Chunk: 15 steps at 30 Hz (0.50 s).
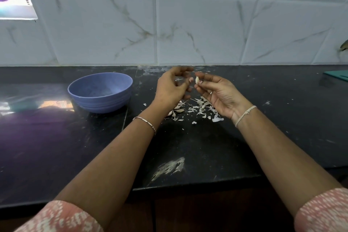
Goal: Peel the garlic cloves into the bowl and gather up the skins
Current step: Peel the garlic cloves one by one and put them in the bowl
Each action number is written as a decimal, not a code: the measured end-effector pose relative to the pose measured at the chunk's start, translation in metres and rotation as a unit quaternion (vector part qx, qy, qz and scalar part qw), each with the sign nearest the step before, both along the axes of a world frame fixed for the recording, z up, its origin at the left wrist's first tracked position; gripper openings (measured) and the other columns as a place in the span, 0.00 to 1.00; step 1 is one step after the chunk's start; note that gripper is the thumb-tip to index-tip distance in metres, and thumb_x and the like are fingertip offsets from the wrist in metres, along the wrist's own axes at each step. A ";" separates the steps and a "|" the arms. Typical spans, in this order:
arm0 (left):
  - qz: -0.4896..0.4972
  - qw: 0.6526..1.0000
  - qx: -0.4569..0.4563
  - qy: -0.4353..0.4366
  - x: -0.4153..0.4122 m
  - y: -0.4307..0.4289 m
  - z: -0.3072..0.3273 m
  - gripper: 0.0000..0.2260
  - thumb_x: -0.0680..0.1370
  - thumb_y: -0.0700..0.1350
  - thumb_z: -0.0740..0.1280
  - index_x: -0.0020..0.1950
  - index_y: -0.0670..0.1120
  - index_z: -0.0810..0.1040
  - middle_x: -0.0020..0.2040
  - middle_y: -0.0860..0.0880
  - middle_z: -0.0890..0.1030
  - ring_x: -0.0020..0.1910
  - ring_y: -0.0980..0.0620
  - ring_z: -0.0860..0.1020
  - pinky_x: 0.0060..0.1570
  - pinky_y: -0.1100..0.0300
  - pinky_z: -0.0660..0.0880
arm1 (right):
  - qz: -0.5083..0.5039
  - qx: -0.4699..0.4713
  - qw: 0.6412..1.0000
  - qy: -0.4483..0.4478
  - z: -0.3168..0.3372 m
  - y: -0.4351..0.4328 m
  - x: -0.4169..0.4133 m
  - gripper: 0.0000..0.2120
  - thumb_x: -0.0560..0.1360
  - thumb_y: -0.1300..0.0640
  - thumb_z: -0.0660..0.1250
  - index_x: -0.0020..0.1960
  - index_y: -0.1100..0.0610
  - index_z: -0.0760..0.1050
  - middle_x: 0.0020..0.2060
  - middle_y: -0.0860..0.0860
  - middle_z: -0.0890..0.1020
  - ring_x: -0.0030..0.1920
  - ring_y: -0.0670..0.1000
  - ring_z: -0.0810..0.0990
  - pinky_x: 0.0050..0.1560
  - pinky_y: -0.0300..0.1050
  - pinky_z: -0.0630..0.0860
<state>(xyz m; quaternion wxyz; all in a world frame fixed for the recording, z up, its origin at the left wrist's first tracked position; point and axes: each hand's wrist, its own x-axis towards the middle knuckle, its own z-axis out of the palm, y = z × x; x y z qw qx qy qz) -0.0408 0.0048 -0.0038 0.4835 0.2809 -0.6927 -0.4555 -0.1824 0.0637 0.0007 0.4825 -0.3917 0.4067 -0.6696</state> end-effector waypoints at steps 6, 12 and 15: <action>0.010 0.995 -0.080 -0.060 0.002 0.003 0.001 0.09 0.77 0.36 0.70 0.55 0.46 0.81 0.50 0.51 0.82 0.35 0.53 0.81 0.35 0.54 0.83 | 0.009 0.005 1.000 0.000 -0.001 0.000 -0.001 0.10 0.75 0.70 0.67 0.54 0.62 0.79 0.41 0.54 0.84 0.42 0.47 0.83 0.47 0.36 0.81; 0.061 0.978 -0.176 -0.097 0.004 0.003 -0.001 0.08 0.77 0.39 0.70 0.54 0.50 0.81 0.45 0.59 0.81 0.32 0.54 0.81 0.37 0.53 0.82 | -0.001 0.022 1.000 0.012 -0.002 -0.002 -0.004 0.06 0.74 0.68 0.68 0.48 0.60 0.80 0.40 0.53 0.84 0.41 0.47 0.83 0.46 0.36 0.81; 0.089 0.959 -0.239 -0.122 0.005 0.001 -0.004 0.07 0.77 0.41 0.70 0.53 0.50 0.81 0.47 0.57 0.83 0.33 0.55 0.81 0.40 0.51 0.81 | 0.004 0.023 1.000 0.003 -0.001 -0.001 -0.004 0.06 0.75 0.68 0.67 0.48 0.60 0.79 0.39 0.53 0.85 0.41 0.46 0.83 0.47 0.36 0.81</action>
